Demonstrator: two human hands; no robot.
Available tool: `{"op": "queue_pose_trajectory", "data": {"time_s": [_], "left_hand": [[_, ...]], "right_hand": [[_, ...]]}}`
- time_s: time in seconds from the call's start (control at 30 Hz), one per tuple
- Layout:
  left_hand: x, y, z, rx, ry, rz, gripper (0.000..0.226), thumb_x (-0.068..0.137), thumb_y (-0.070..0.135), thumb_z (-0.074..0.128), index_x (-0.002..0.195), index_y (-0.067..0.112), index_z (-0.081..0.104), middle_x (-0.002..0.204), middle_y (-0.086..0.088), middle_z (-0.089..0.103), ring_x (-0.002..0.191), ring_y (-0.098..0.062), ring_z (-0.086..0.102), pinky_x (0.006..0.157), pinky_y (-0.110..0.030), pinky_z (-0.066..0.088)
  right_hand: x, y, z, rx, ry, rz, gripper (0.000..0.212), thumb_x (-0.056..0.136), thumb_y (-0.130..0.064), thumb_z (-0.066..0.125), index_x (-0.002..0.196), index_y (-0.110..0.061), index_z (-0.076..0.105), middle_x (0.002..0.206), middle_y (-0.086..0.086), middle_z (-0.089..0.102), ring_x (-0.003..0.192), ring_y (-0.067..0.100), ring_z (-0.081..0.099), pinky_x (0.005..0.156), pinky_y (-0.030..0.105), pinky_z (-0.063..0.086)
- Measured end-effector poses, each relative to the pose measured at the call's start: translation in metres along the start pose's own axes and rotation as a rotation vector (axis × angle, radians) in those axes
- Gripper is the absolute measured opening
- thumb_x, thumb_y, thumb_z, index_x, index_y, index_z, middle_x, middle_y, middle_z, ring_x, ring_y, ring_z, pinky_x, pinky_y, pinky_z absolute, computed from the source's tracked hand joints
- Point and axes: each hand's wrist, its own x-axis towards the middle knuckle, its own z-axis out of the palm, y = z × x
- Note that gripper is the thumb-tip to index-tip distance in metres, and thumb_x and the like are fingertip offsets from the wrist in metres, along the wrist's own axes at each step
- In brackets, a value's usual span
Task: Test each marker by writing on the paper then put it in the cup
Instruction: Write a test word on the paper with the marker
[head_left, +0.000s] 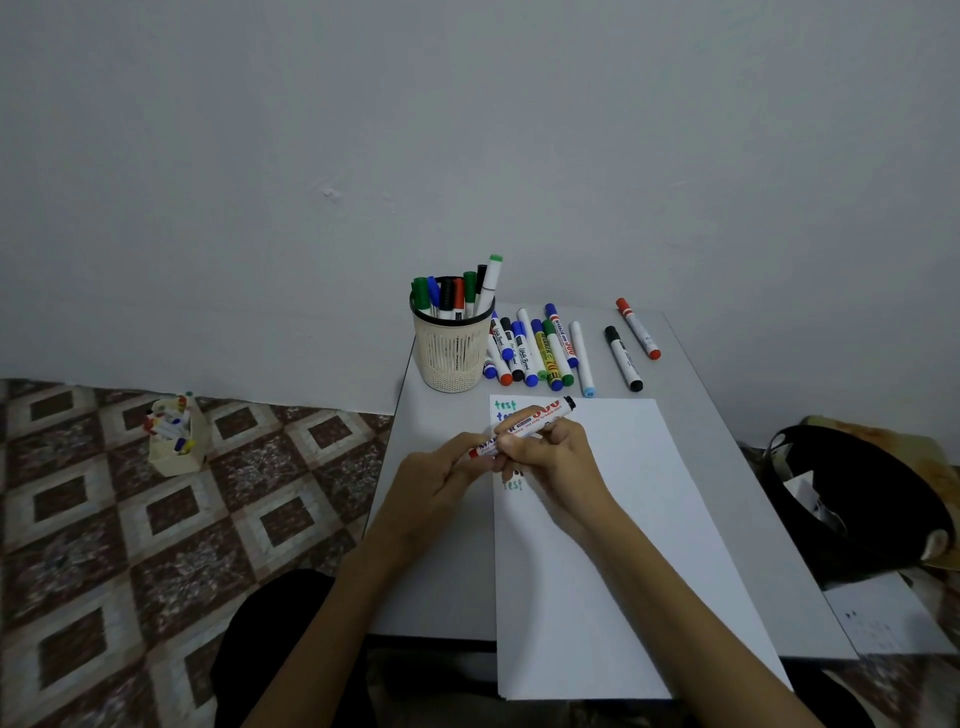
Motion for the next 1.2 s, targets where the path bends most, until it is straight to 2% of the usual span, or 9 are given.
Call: {"op": "queue_pose_trajectory", "data": {"time_s": [0.17,0.27,0.33,0.43,0.53,0.67,0.8,0.93,1.2], "left_hand": [[0.0,0.001,-0.002,0.006,0.029,0.002,0.045,0.091,0.052,0.04,0.115,0.018,0.057,0.055,0.014,0.05,0.048,-0.009,0.046,0.047,-0.012,0.034],[-0.001,0.001,0.0,0.056,0.011,-0.046,0.037,0.091,0.052,0.038,0.112,0.025,0.051,0.056,0.01,0.047,0.05,-0.008,0.047,0.049,-0.012,0.034],[0.0,-0.002,-0.001,0.116,0.037,-0.092,0.036,0.087,0.053,0.04,0.114,0.031,0.049,0.063,0.012,0.048,0.057,-0.007,0.049,0.054,-0.013,0.036],[0.0,-0.007,-0.001,0.3,-0.001,-0.066,0.049,0.08,0.055,0.04,0.115,0.026,0.058,0.086,0.01,0.049,0.076,-0.008,0.048,0.071,-0.028,0.039],[0.002,-0.009,0.001,0.459,-0.089,-0.068,0.061,0.075,0.066,0.036,0.121,0.032,0.057,0.106,0.003,0.05,0.097,-0.013,0.046,0.084,-0.034,0.037],[0.002,-0.013,0.0,0.471,-0.193,-0.085,0.073,0.065,0.08,0.037,0.126,0.042,0.051,0.114,0.01,0.044,0.104,-0.007,0.038,0.088,-0.032,0.029],[0.002,-0.015,0.0,0.474,-0.222,-0.092,0.079,0.062,0.084,0.036,0.128,0.042,0.05,0.116,0.012,0.042,0.105,-0.005,0.036,0.088,-0.031,0.028],[0.003,-0.017,0.001,0.466,-0.222,-0.093,0.079,0.063,0.084,0.037,0.128,0.042,0.049,0.115,0.01,0.044,0.102,-0.004,0.036,0.087,-0.032,0.029],[0.004,-0.013,0.0,0.452,-0.232,-0.12,0.082,0.06,0.085,0.035,0.128,0.041,0.05,0.114,0.011,0.044,0.102,-0.003,0.034,0.09,-0.033,0.029]], "right_hand": [[0.002,-0.014,-0.007,-0.142,-0.111,-0.041,0.015,0.083,0.003,0.066,0.097,0.009,0.065,0.085,0.023,0.069,0.066,0.026,0.066,0.06,0.03,0.056],[0.004,-0.023,-0.009,-0.094,-0.1,-0.045,0.015,0.078,-0.003,0.071,0.089,0.005,0.064,0.08,0.024,0.068,0.058,0.025,0.064,0.055,0.029,0.056],[0.007,-0.029,-0.01,0.048,-0.026,-0.075,0.014,0.08,-0.002,0.071,0.083,0.002,0.058,0.078,0.022,0.067,0.058,0.025,0.065,0.054,0.027,0.056],[0.011,-0.031,-0.016,0.222,0.127,-0.094,0.012,0.086,0.004,0.061,0.079,-0.003,0.054,0.081,0.02,0.066,0.067,0.029,0.069,0.057,0.031,0.058],[0.008,-0.024,-0.019,0.231,0.187,-0.063,0.008,0.089,0.004,0.054,0.093,0.0,0.06,0.093,0.02,0.071,0.081,0.034,0.071,0.063,0.035,0.06],[0.0,-0.009,-0.019,0.181,0.187,-0.015,0.009,0.085,0.004,0.062,0.095,0.004,0.062,0.102,0.026,0.069,0.095,0.04,0.068,0.066,0.036,0.061],[-0.003,0.0,-0.016,0.025,0.206,0.029,0.018,0.078,0.002,0.074,0.079,-0.001,0.056,0.08,0.024,0.067,0.074,0.043,0.065,0.051,0.033,0.052],[-0.006,0.006,-0.009,-0.085,0.24,-0.008,0.03,0.08,0.001,0.072,0.069,-0.006,0.046,0.059,0.011,0.057,0.046,0.023,0.053,0.042,0.024,0.041],[-0.008,0.014,-0.003,-0.237,0.231,0.005,0.027,0.079,0.009,0.065,0.069,-0.006,0.045,0.073,0.022,0.056,0.053,0.027,0.048,0.045,0.025,0.042]]}}
